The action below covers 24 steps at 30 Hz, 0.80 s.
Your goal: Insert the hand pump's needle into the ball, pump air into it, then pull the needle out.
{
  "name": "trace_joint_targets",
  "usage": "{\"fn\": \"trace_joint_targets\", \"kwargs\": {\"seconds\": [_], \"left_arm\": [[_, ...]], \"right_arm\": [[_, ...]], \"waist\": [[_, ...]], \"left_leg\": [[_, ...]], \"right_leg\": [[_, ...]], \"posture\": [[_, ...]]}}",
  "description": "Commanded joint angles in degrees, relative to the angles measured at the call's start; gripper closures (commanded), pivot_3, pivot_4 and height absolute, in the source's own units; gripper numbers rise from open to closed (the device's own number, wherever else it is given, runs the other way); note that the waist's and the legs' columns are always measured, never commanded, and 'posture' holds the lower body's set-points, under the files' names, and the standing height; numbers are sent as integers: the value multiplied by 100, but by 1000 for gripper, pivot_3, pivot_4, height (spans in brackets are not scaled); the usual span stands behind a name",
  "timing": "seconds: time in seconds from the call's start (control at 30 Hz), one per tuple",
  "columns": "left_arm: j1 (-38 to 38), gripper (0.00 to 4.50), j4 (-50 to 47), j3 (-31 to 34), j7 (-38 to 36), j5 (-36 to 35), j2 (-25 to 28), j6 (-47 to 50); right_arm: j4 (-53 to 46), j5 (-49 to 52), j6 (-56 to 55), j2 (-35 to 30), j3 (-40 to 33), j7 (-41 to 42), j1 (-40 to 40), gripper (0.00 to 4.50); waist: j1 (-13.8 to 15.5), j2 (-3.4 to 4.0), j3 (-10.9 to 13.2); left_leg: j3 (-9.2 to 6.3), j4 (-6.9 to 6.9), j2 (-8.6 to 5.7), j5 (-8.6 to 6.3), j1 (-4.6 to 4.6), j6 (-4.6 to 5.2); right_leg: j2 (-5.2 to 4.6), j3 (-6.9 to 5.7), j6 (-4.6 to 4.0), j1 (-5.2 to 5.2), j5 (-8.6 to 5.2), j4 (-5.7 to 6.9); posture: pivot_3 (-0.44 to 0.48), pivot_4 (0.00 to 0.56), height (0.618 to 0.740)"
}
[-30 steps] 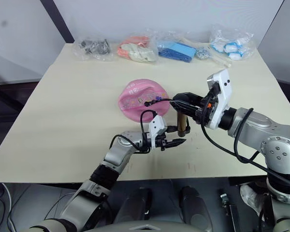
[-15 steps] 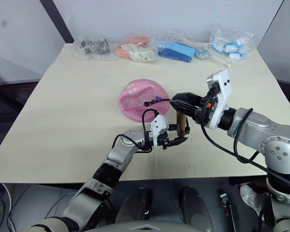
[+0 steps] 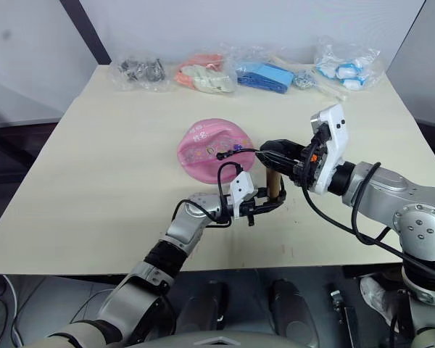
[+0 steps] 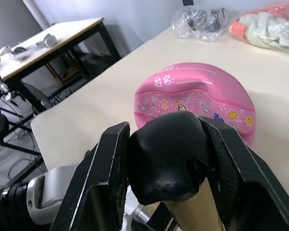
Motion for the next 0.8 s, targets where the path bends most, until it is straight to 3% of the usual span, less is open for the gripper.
{"fn": "trace_joint_targets", "kwargs": {"seconds": [0.03,0.27,0.6,0.8], "left_arm": [[-102,3384,393,-93,-60,169,-8,-399],[-388,3384,1349,-176,-217,456,61,-1018],[-357,3384,2113,-377,-120,978,135,-1032],[-294,3384,2248,-382,-92,980,102,-989]], "right_arm": [[-86,-377,-201,-189,20,404,45,2811],[113,-1130,-453,-537,217,1244,260,2811],[461,-2120,-838,-568,667,1787,485,2812],[565,-1697,-599,-405,440,1776,45,2812]], "waist": [[-1,0,0],[-2,0,0],[-4,-3,-3],[-16,-10,-17]], "left_leg": [[0,0,0,0,0,0],[1,0,0,0,0,0],[0,0,0,0,6,0],[-1,4,2,0,27,0]], "right_leg": [[0,0,0,0,0,-1],[0,0,2,0,0,-1],[0,0,3,4,0,0],[2,-1,4,19,-1,5]], "posture": [[0,150,740],[0,150,740],[0,150,740],[0,150,740]]}}
